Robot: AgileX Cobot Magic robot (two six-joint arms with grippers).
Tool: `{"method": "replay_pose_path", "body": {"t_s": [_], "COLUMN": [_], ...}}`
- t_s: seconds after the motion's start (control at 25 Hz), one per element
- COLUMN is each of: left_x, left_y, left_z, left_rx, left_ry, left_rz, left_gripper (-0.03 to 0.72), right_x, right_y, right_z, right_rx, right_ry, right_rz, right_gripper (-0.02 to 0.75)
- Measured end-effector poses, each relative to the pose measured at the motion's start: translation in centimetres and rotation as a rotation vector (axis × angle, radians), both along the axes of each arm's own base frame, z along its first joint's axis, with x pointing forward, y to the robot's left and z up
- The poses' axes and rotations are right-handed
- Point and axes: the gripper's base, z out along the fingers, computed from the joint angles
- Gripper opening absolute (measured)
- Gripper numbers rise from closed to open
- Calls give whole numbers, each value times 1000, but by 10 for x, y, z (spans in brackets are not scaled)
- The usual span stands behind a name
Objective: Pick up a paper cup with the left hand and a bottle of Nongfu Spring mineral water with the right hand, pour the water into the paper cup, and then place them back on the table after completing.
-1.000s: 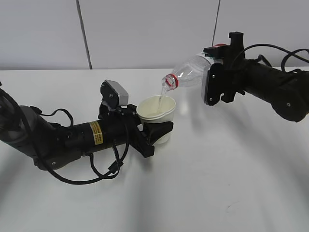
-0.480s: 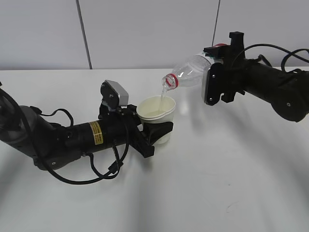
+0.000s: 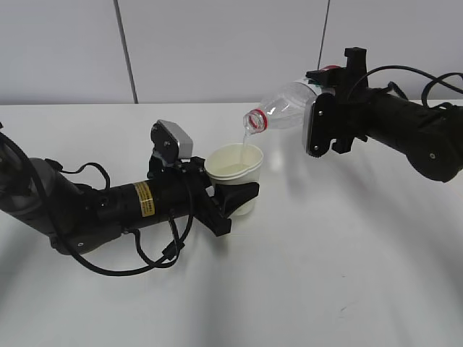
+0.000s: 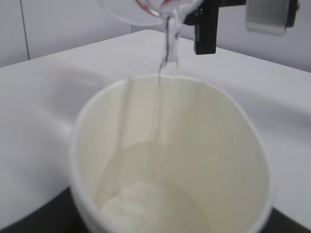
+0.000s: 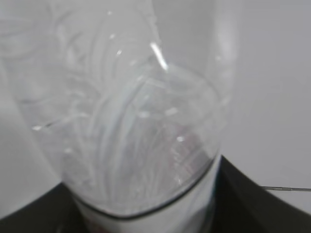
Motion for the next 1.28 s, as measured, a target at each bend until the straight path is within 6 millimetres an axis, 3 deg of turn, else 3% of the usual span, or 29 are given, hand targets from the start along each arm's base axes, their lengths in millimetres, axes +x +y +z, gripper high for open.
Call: {"method": "replay_pose_path", "body": {"t_s": [0.64, 1.08, 1.28], "left_x": [1, 2, 2], "left_y": [1, 1, 1], "left_z": [0, 1, 1], "left_rx": [-6, -9, -9], "left_ry": [3, 4, 4], "left_rz": [15, 24, 24], "left_gripper": [391, 389, 389], "right_x": [1, 1, 0], "right_y": [-1, -2, -2], "right_z": [0, 0, 0], "right_rx": [65, 273, 456], "right_ry": [24, 99, 167], "right_rz": [-29, -71, -106], "right_gripper": [395, 395, 395]}}
